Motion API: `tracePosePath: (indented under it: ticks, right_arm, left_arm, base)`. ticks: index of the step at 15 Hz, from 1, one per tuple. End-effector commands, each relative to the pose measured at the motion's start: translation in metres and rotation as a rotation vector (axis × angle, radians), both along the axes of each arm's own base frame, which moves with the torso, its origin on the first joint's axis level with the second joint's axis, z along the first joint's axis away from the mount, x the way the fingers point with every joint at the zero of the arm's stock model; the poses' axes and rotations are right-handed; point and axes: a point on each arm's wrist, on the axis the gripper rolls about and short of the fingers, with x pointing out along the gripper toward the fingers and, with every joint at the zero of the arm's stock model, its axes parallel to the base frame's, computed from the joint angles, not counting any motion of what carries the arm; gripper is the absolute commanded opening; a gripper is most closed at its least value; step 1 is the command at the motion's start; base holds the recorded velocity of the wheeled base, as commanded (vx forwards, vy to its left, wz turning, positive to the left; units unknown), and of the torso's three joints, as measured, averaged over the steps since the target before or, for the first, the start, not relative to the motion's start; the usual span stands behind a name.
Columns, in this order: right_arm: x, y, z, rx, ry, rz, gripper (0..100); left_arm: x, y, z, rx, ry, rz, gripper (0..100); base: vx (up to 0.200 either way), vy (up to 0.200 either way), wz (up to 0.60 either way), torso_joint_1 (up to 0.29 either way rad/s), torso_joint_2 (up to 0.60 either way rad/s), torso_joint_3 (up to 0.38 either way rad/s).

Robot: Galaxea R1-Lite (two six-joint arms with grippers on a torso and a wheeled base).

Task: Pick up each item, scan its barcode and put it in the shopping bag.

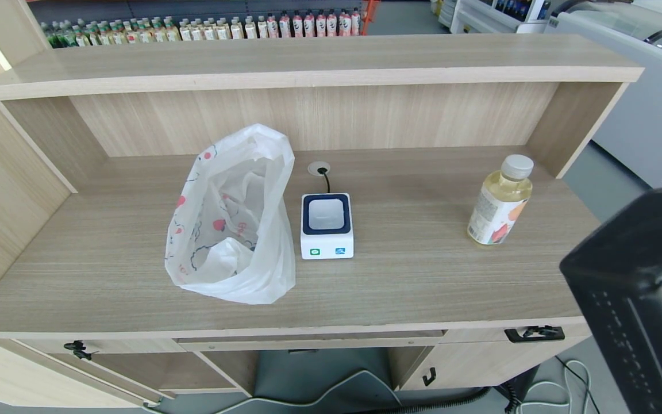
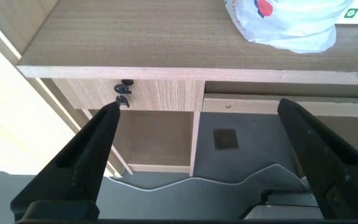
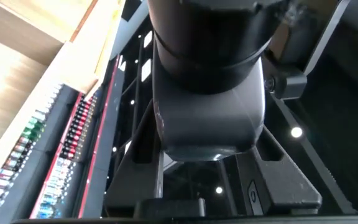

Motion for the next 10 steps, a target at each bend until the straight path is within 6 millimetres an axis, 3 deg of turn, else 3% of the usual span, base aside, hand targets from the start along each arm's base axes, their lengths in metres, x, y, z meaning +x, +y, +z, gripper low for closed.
tracePosePath:
  ticks: [1,10]
  right_arm:
    - [-0.0009,0.0016,-0.0005,-0.001,0.003,0.013,0]
    - [0.0000,0.0033,-0.0038,-0.020,0.043,0.021,0]
  left_arm:
    - [0.0000,0.0000,0.0000,0.000,-0.001,0.001,100]
    - [0.0000,0.0000,0.0000,0.000,-0.001,0.001,100]
  base:
    - [0.000,0.000,0.00,0.000,0.00,0.000]
    - [0.000,0.000,0.00,0.000,0.00,0.000]
